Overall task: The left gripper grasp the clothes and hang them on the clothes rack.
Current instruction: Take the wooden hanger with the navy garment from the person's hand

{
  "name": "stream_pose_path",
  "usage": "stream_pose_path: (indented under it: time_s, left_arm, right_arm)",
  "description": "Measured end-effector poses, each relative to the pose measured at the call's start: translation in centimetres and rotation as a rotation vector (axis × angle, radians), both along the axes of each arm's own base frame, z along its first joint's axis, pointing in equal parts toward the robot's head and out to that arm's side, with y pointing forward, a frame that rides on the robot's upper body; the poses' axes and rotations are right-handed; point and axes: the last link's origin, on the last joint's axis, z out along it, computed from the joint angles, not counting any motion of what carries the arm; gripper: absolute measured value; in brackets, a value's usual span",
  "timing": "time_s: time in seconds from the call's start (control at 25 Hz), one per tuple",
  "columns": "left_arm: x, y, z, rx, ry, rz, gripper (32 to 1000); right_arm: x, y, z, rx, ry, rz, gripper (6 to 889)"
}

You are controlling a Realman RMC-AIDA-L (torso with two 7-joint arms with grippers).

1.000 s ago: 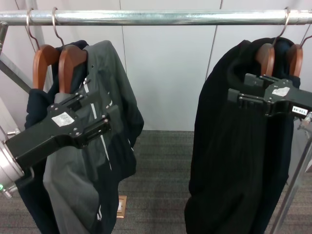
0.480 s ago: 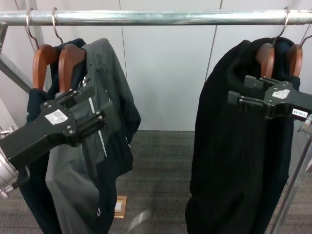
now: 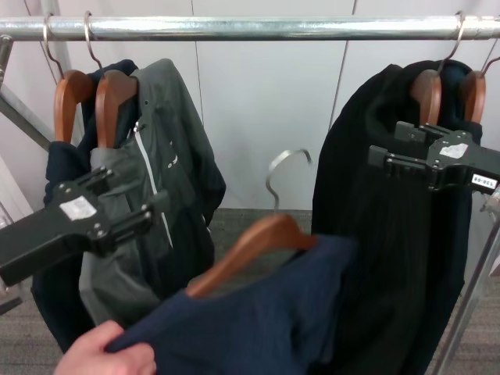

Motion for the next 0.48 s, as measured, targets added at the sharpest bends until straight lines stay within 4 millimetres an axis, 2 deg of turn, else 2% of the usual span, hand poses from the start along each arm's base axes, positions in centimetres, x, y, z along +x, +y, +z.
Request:
stream_pose_path:
  time_s: [0.28, 0.48]
  left_arm:
    - [-0.4, -0.7, -0.5, -0.075, 0.114, 0.004, 661]
    - [0.3, -0.5, -2.8, -0.138, 0.171, 0.009, 653]
  right_arm:
    - [0.2, 0.1, 0.1, 0.005, -0.006, -0.007, 818]
    - [0.1, 0.1, 0.0, 0.005, -0.009, -0.008, 817]
